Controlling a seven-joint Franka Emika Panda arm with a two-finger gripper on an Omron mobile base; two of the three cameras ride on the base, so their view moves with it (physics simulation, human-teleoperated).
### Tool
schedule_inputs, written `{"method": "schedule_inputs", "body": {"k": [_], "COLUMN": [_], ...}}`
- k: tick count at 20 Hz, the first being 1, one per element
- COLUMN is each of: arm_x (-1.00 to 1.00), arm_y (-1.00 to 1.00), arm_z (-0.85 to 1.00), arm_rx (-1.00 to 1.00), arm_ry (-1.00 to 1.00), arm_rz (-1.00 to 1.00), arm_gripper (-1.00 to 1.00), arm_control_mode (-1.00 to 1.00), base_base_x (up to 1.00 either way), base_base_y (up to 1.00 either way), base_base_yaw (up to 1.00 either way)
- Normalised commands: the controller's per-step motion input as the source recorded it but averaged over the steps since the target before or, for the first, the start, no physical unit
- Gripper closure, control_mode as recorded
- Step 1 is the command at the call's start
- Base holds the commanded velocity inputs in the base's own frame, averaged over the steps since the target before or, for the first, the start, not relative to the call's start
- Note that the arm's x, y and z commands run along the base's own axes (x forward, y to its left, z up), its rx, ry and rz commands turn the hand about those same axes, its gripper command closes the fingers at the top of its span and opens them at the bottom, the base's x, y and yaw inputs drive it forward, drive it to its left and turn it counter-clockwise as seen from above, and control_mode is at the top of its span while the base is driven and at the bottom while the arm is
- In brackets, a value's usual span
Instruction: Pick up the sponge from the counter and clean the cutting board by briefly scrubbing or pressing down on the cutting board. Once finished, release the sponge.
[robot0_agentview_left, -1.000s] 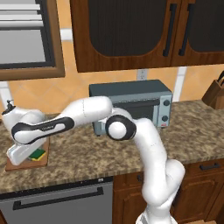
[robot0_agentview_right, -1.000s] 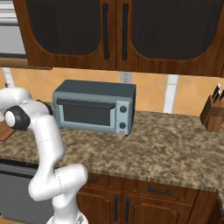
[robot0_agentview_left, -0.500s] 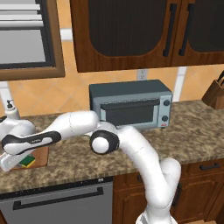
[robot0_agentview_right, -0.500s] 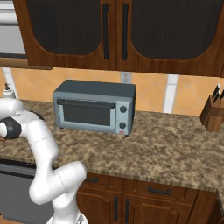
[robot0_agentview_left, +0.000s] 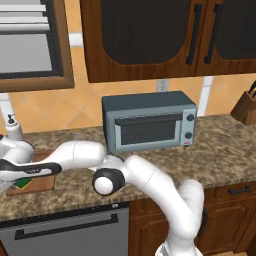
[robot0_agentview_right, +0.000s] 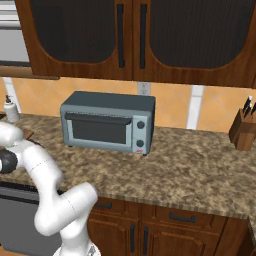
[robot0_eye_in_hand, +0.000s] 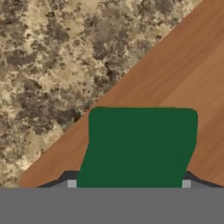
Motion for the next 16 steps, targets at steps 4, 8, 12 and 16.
{"method": "schedule_inputs", "body": {"k": [4, 8, 12, 16], "arm_x": [0.13, 0.23, 0.52, 0.66], "arm_y": [0.26, 0.05, 0.06, 0.15], "arm_z": [-0.32, -0.65, -0.63, -0.61], "arm_rx": [0.00, 0.03, 0.00, -0.01], "arm_ry": [0.01, 0.06, 0.07, 0.03], "arm_rz": [0.00, 0.00, 0.00, 0.00], "arm_gripper": [1.00, 1.00, 1.00, 1.00], "arm_control_mode": [-1.00, -1.00, -1.00, -1.00], "base_base_x": [0.00, 0.00, 0.00, 0.00], "base_base_y": [0.00, 0.00, 0.00, 0.00], "base_base_yaw": [0.00, 0.00, 0.00, 0.00]}}
